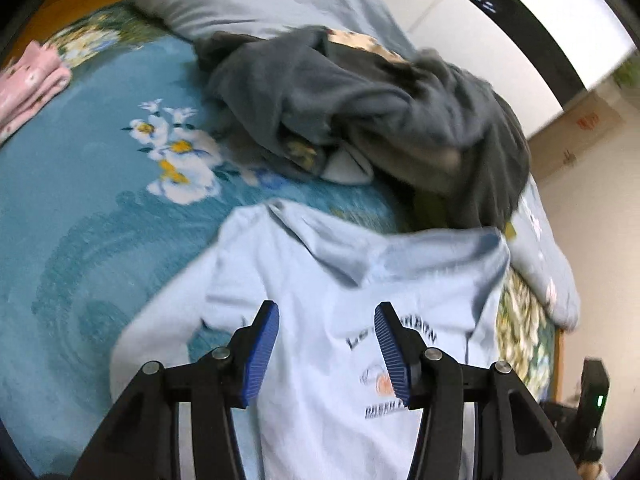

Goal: Fold clothes

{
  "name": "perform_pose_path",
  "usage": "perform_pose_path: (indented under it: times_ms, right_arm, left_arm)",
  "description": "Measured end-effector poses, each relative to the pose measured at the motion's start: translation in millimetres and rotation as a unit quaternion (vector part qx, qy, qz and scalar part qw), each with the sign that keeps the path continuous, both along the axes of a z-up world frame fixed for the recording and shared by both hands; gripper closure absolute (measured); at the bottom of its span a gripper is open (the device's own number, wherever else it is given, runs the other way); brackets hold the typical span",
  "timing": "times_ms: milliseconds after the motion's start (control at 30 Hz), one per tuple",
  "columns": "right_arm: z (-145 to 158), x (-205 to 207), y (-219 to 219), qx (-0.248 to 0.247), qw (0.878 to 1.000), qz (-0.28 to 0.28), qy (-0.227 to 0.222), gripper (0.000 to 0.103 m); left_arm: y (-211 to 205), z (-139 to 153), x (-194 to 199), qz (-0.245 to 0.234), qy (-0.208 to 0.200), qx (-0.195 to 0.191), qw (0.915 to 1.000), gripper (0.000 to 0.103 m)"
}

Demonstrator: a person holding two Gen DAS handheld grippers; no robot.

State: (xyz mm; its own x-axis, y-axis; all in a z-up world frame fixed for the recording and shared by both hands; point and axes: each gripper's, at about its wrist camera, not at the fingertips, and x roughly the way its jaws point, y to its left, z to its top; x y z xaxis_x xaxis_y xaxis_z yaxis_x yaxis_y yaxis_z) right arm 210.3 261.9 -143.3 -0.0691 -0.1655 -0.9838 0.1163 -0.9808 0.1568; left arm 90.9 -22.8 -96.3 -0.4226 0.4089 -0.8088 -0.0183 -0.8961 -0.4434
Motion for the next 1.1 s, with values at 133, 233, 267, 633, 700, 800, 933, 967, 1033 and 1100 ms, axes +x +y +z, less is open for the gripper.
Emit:
perform_pose_path:
  times_ms: [133, 233, 267, 633, 700, 800, 933, 967, 1033, 1100]
  right_arm:
    - [-1, 45, -12, 0.008, 0.999, 0.048, -0.007, 0.035]
    - [-7, 53, -15, 0.029, 0.999, 0.046, 0.001, 0.035]
    - [-10, 49, -13, 0.038, 0.999, 0.033, 0.000, 0.035]
    - [19, 54, 46, -0.017, 0.990, -0.139, 0.030, 0.098]
    - [46, 51, 70, -0.076, 0.974, -0.205, 0.054, 0.099]
    - [94, 34, 66, -0.167, 0.960, -0.202, 0.097, 0.099]
    - [114, -14, 19, -0.198, 0.967, -0.117, 0.106, 0.099]
    - [110, -31, 5, -0.193, 0.971, -0.100, 0.103, 0.099]
    - [95, -63, -24, -0.191, 0.974, -0.083, 0.085, 0.099]
    - [80, -96, -53, -0.192, 0.977, -0.066, 0.068, 0.099]
  left_arm:
    - [-5, -5, 19, 0.011, 0.000, 0.040, 0.9991, 0.049]
    - [-15, -2, 26, 0.030, 0.004, 0.075, 0.9967, 0.049]
    - [-18, -2, 28, 0.036, 0.003, 0.082, 0.9960, 0.049]
    - [-53, 9, 47, 0.093, 0.019, 0.135, 0.9863, 0.049]
    - [-52, 14, 49, 0.087, 0.026, 0.138, 0.9863, 0.049]
    - [-48, 16, 50, 0.080, 0.024, 0.136, 0.9872, 0.049]
    - [-49, 13, 49, 0.084, 0.016, 0.140, 0.9864, 0.049]
    - [-50, 12, 49, 0.086, 0.015, 0.141, 0.9861, 0.049]
    - [-52, 11, 50, 0.090, 0.013, 0.139, 0.9860, 0.049]
    - [-54, 9, 51, 0.094, 0.012, 0.137, 0.9861, 0.047]
